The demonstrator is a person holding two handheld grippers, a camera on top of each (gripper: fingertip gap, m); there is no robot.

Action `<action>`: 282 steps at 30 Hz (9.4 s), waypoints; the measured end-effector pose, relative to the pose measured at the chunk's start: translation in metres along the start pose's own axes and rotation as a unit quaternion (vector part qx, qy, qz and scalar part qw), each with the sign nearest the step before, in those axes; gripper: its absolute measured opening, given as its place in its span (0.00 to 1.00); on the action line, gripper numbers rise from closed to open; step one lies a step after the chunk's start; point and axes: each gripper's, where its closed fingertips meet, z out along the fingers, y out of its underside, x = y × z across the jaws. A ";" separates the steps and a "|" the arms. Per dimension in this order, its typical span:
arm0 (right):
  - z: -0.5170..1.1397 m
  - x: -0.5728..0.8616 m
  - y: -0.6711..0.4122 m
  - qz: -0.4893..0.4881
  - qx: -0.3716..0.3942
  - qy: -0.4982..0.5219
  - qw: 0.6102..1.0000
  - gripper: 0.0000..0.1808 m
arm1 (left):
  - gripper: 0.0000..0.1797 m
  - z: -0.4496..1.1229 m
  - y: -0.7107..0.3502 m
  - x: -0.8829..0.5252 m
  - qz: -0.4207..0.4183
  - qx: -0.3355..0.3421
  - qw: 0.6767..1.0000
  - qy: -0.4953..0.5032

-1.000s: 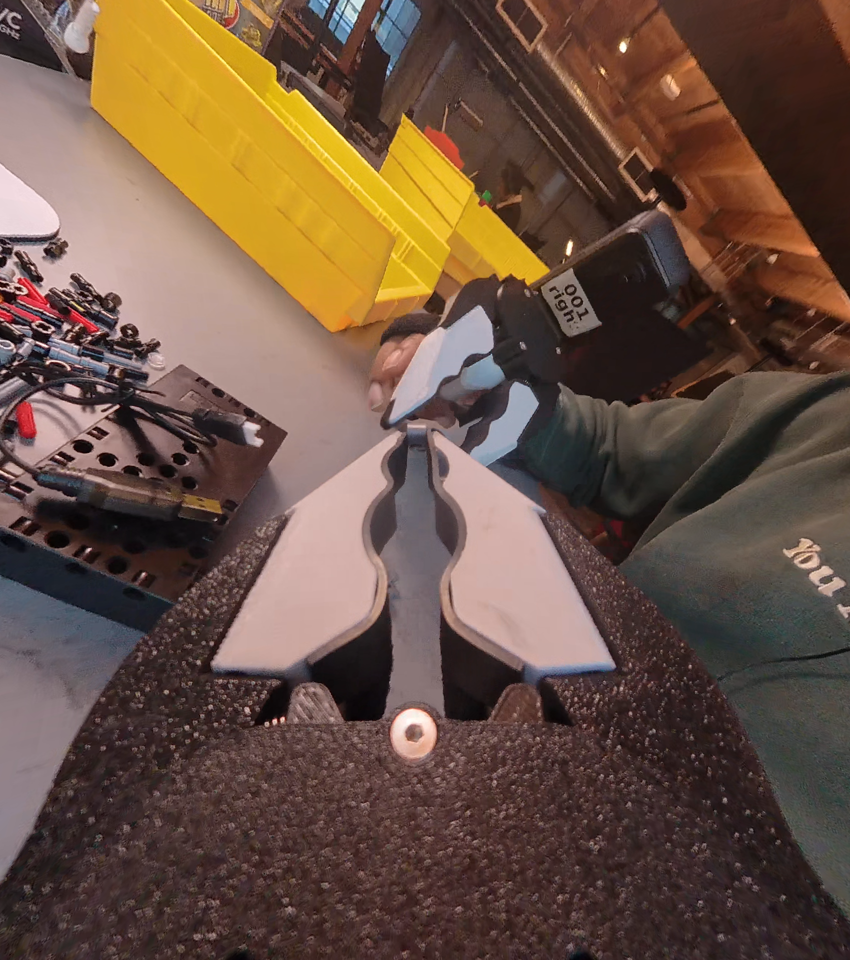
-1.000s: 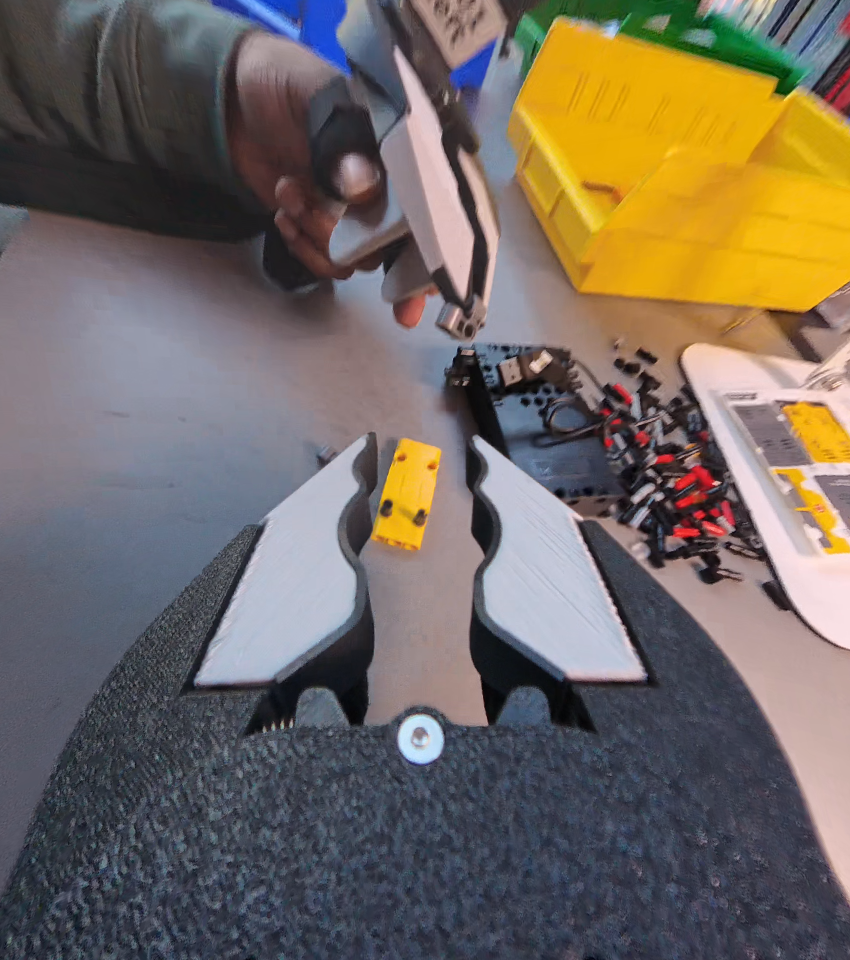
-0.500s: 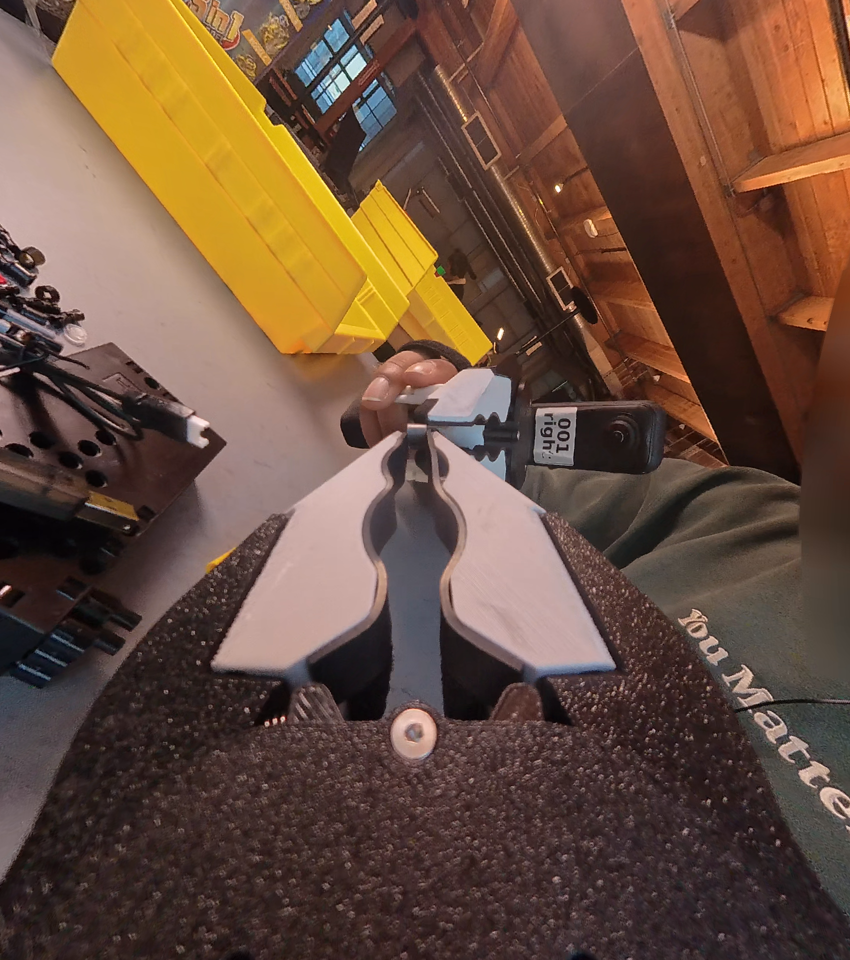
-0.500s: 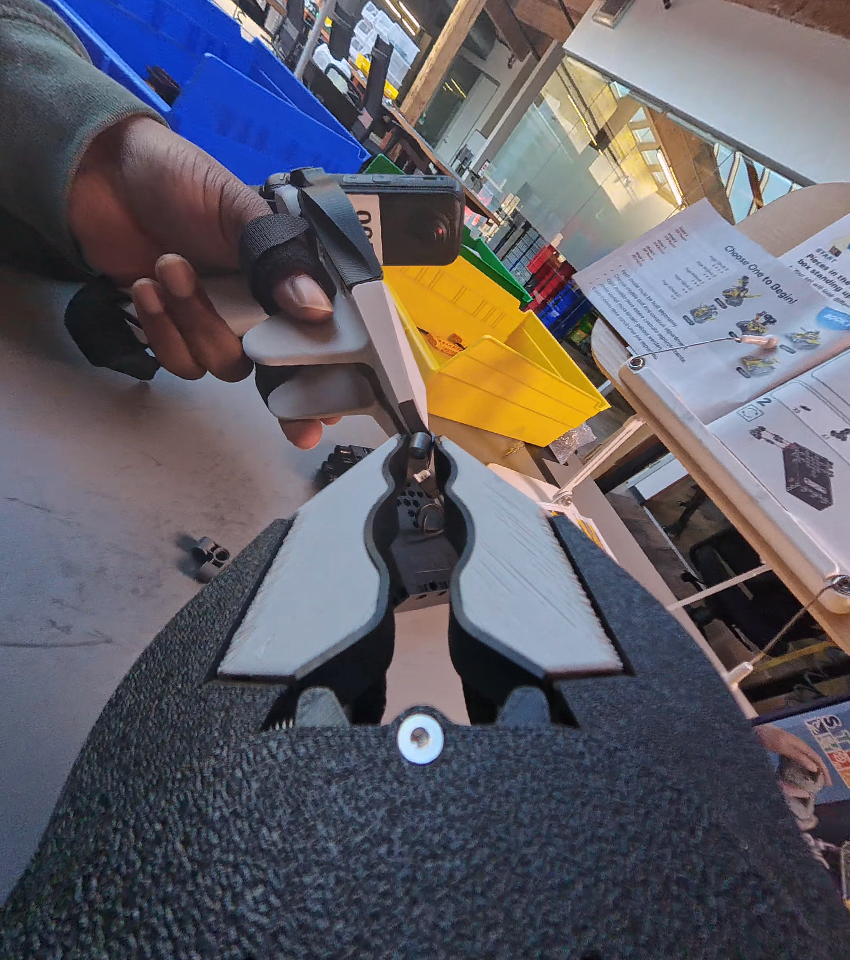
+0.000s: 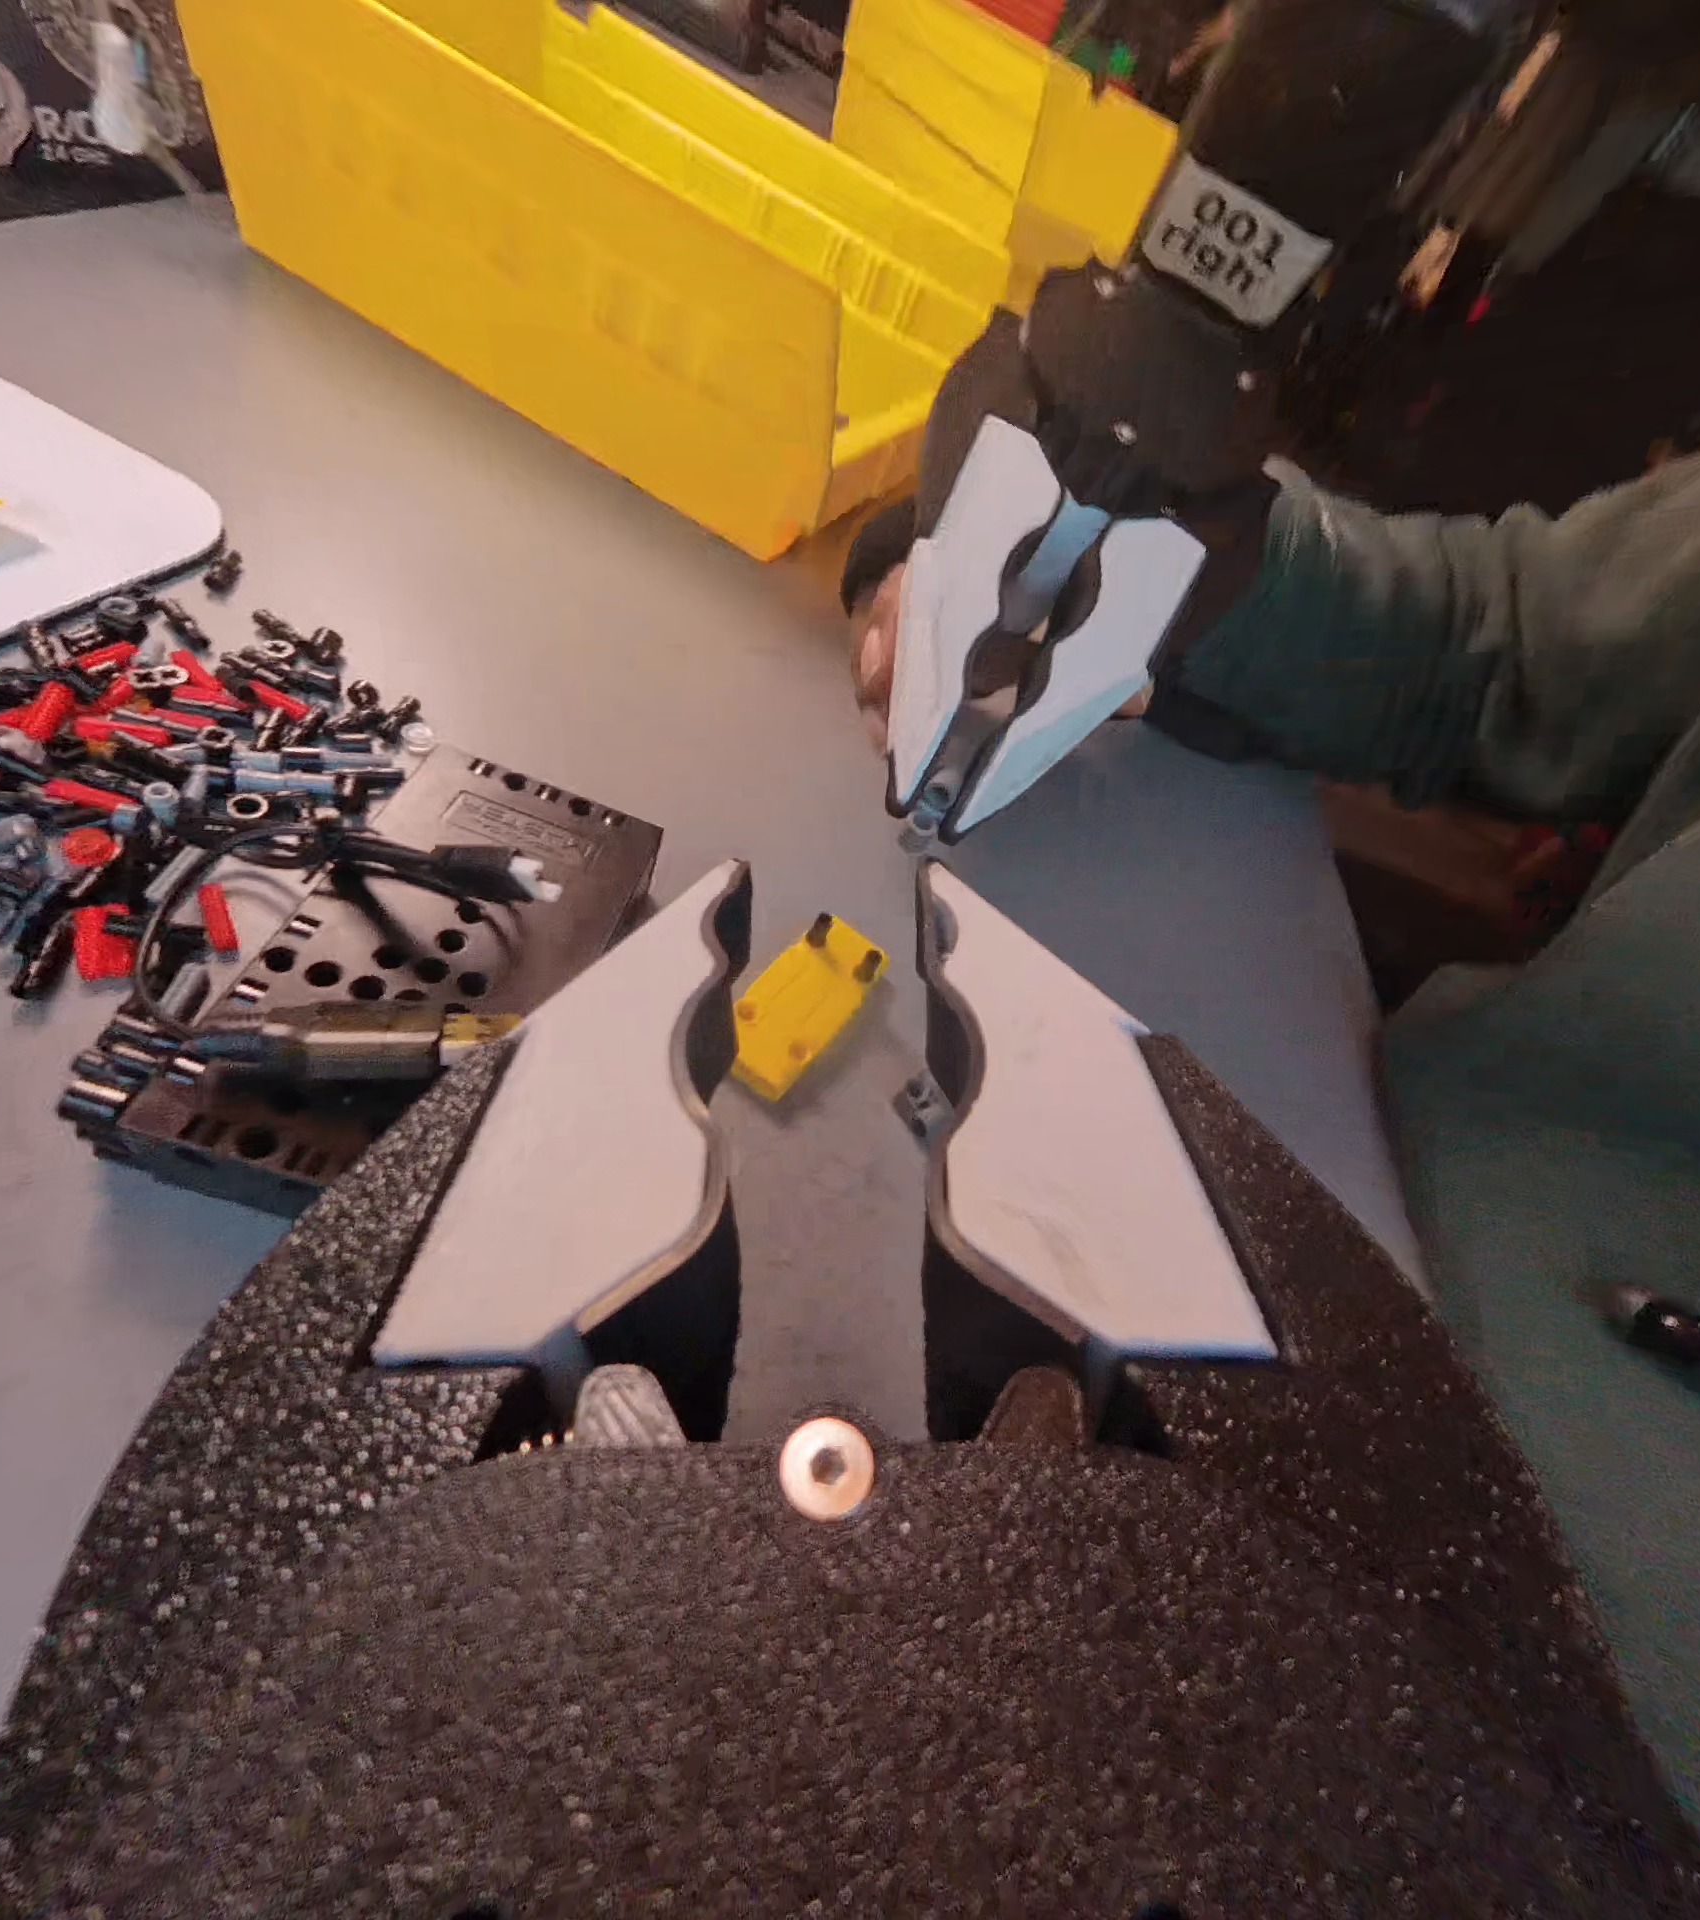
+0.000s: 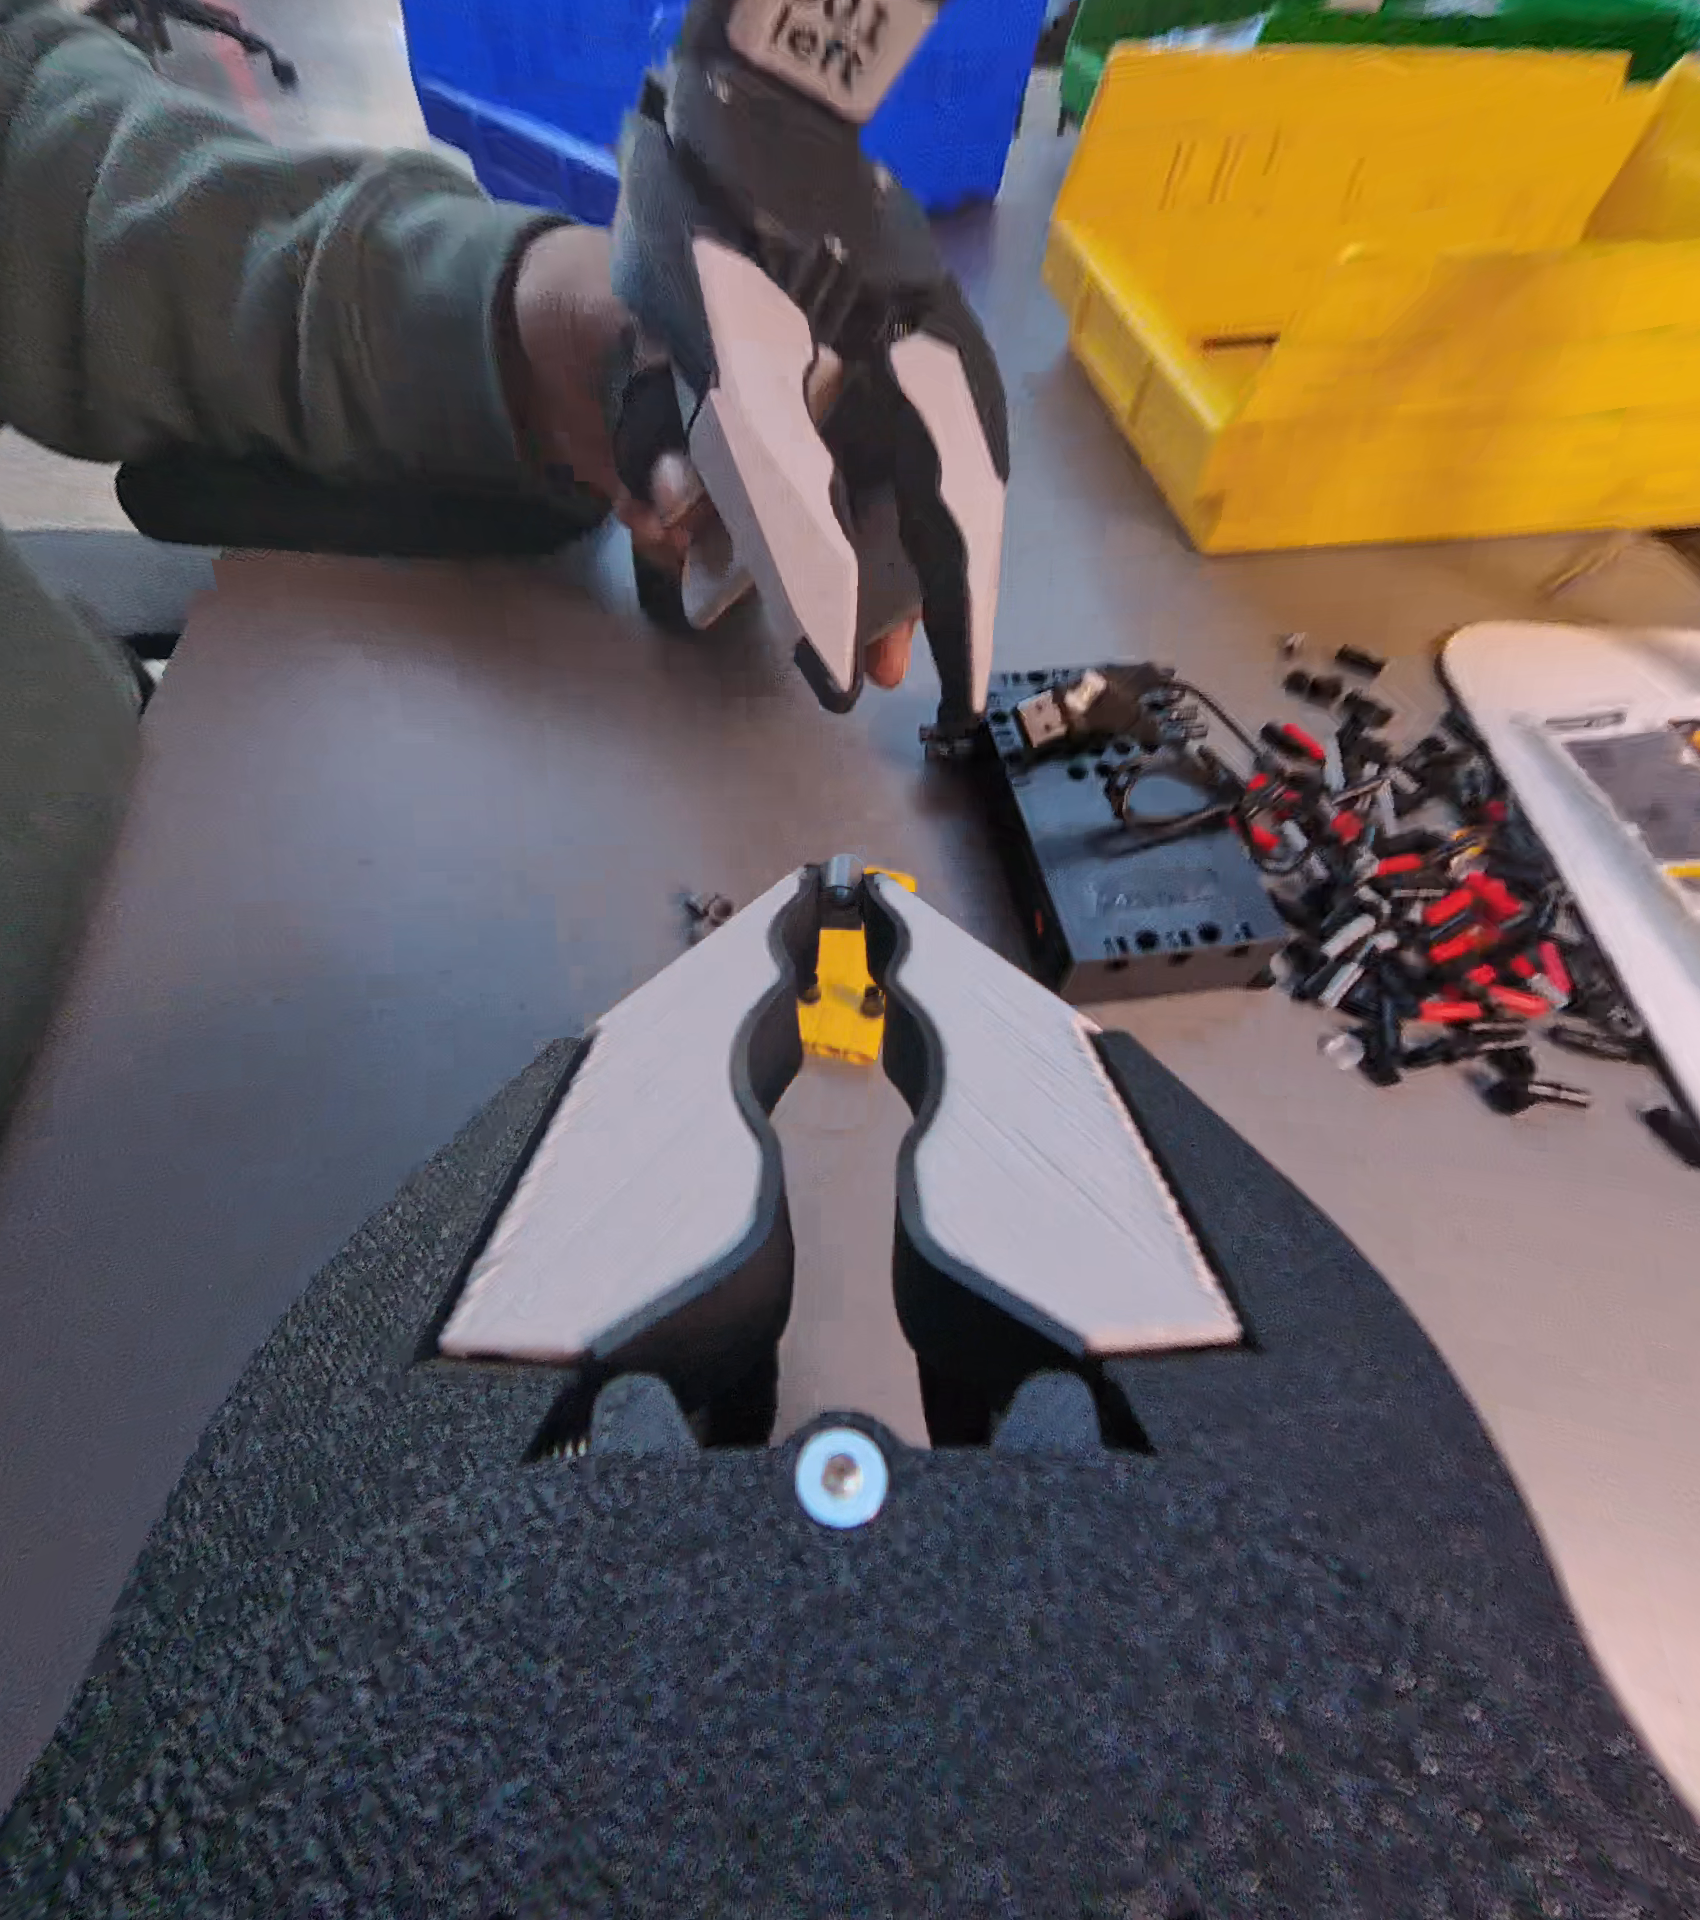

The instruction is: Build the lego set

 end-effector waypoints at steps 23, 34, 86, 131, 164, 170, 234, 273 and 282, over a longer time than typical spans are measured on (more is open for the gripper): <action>0.021 -0.008 0.039 0.036 -0.120 -0.021 0.992 0.03 | 0.14 0.030 0.062 -0.015 0.265 -0.241 0.932 -0.049; 0.022 -0.009 0.050 0.005 -0.256 -0.068 0.964 0.03 | 0.13 0.030 0.063 -0.013 0.243 -0.243 0.938 -0.053; 0.024 -0.043 0.028 0.017 -0.193 0.042 0.980 0.06 | 0.14 0.023 0.064 -0.010 0.214 -0.238 0.944 -0.078; 0.011 -0.049 -0.007 0.342 0.020 -0.133 0.930 0.03 | 0.05 0.007 0.030 0.062 0.338 -0.093 0.936 0.043; -0.018 -0.055 -0.091 0.007 0.202 -0.022 0.979 0.06 | 0.04 -0.030 -0.043 0.099 0.102 0.151 0.958 0.222; -0.016 -0.047 -0.090 0.004 0.182 -0.013 0.983 0.03 | 0.04 -0.028 -0.043 0.088 0.114 0.145 0.965 0.186; 0.015 -0.011 0.027 -0.047 -0.322 -0.070 0.943 0.03 | 0.09 0.015 0.050 0.015 0.220 -0.175 0.960 -0.011; 0.020 -0.006 0.038 -0.001 -0.243 -0.035 0.969 0.03 | 0.21 0.013 0.063 -0.001 0.231 -0.220 0.947 -0.038; 0.018 -0.006 0.040 -0.003 -0.320 -0.039 0.947 0.03 | 0.13 0.016 0.073 -0.001 0.238 -0.248 0.938 -0.039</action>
